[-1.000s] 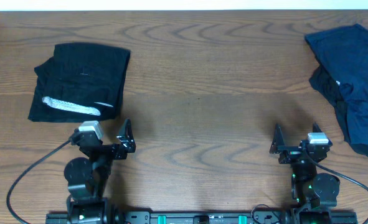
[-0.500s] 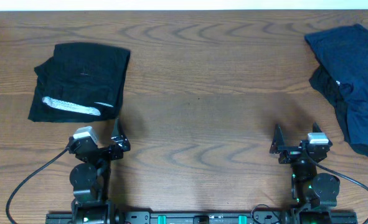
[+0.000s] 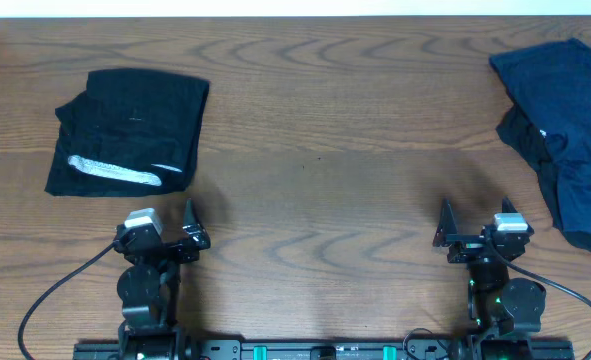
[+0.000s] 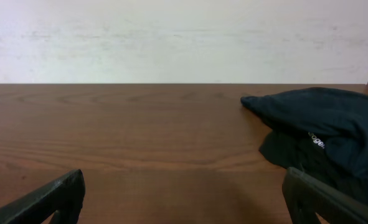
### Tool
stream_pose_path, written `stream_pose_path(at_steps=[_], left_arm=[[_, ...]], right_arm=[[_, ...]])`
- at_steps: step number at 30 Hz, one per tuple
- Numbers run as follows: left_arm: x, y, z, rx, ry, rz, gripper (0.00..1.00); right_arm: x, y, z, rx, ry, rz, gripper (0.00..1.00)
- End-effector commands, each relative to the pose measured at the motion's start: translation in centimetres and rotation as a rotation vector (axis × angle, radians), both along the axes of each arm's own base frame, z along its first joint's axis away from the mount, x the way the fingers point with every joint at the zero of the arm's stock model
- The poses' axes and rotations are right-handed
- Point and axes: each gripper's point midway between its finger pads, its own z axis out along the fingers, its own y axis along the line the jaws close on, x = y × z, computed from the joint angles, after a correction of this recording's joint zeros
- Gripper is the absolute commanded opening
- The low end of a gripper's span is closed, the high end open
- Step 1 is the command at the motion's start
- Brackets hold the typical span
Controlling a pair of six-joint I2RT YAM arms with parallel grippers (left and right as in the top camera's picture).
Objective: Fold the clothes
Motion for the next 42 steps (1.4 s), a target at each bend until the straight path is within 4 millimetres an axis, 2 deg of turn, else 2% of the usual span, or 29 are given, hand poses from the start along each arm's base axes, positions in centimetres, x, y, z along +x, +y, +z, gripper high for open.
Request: stream_pose_path(at_steps=[1, 8, 42], left_arm=[[-0.3, -0.3, -0.7, 0.112, 0.027, -0.035, 0.98], [-0.4, -0.8, 1.6, 0.232, -0.071, -0.074, 0.98], [-0.4, -0.9, 1.5, 0.23, -0.068, -0.076, 0.98]], right_arm=[[0.0, -0.2, 0.0, -0.019, -0.001, -0.007, 0.99], [0.0, -0.2, 0.0, -0.019, -0.001, -0.007, 0.99], [0.0, -0.2, 0.0, -0.019, -0.001, -0.007, 0.99]])
